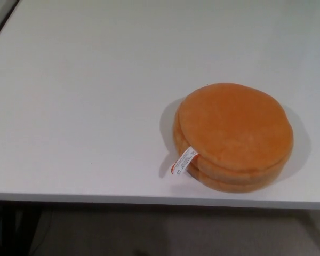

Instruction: A soft plate is kept in the center of the table close to the robot and the robot uses its left hand to pick up the plate, turns it upside down and places it back on the table

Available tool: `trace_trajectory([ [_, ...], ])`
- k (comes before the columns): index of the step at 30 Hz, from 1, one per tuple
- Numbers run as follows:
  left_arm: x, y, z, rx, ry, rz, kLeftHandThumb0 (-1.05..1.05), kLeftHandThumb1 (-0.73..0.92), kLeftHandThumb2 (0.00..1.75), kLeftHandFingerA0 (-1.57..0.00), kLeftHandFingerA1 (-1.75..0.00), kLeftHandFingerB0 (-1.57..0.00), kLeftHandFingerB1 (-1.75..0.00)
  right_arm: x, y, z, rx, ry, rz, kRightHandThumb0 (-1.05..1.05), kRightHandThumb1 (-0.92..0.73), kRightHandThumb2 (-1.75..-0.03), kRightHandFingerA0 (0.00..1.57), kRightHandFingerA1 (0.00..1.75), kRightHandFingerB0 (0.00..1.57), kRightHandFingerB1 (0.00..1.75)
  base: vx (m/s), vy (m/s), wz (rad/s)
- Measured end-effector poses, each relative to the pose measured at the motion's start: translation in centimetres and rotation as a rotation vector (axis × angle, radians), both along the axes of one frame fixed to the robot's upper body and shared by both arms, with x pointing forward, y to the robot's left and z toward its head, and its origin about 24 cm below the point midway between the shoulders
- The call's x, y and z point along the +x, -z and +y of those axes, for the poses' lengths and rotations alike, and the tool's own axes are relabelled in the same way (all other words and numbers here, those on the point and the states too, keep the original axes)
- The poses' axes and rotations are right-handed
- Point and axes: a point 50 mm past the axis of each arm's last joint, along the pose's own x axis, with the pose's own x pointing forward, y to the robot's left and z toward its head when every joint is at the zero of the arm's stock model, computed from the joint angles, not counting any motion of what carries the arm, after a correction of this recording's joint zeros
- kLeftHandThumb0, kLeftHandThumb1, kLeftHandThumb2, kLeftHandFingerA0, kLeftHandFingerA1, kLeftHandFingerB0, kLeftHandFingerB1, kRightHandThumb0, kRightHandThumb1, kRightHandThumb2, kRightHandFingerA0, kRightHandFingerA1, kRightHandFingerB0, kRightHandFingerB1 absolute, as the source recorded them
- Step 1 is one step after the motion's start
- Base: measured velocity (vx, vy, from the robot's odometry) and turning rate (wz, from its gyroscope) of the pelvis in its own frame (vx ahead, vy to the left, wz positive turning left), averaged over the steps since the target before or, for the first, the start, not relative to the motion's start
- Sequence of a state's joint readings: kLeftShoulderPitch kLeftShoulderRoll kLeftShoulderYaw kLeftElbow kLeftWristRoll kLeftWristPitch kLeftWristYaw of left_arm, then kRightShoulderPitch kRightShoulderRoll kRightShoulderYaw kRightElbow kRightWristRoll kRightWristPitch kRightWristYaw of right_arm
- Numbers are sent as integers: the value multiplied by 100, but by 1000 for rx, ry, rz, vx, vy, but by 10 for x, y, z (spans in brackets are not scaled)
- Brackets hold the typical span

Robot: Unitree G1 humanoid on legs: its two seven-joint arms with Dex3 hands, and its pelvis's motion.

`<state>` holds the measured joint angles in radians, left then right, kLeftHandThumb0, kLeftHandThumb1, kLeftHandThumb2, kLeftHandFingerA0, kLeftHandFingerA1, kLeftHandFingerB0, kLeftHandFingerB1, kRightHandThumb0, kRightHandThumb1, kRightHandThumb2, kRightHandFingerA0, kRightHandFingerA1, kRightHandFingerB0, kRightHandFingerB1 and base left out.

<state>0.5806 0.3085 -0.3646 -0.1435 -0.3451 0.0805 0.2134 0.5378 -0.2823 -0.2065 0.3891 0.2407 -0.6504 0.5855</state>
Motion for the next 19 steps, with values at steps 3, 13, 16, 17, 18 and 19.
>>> trace_trajectory([
  [3,-8,5,3,2,-15,7,-87,85,66,-22,-36,-24,-28,-1,0,0,0,1,3,-73,-80,-65,51,45,33,32,0,0,0],
  [13,-25,18,12,-1,-62,-9,-85,83,66,-25,-39,-26,-29,-4,3,-1,3,10,21,-69,-63,-101,45,59,27,49,0,0,0],
  [16,-28,20,13,-6,-68,-23,-84,83,66,-27,-38,-26,-29,-5,4,-1,3,13,25,-71,-80,-66,51,47,33,33,0,0,0],
  [17,-29,20,13,-7,-69,-30,-85,84,66,-25,-39,-25,-29,-6,4,-1,4,14,28,-72,-80,-65,51,47,33,33,0,0,0],
  [18,-30,21,14,-9,-71,-37,-85,84,66,-25,-39,-25,-29,-6,5,-2,4,15,30,-72,-80,-65,51,47,33,33,0,0,0],
  [19,-30,21,14,-9,-72,-40,-85,84,66,-25,-39,-25,-29,-6,5,-2,4,16,31,-72,-80,-65,51,47,33,33,0,0,0],
])
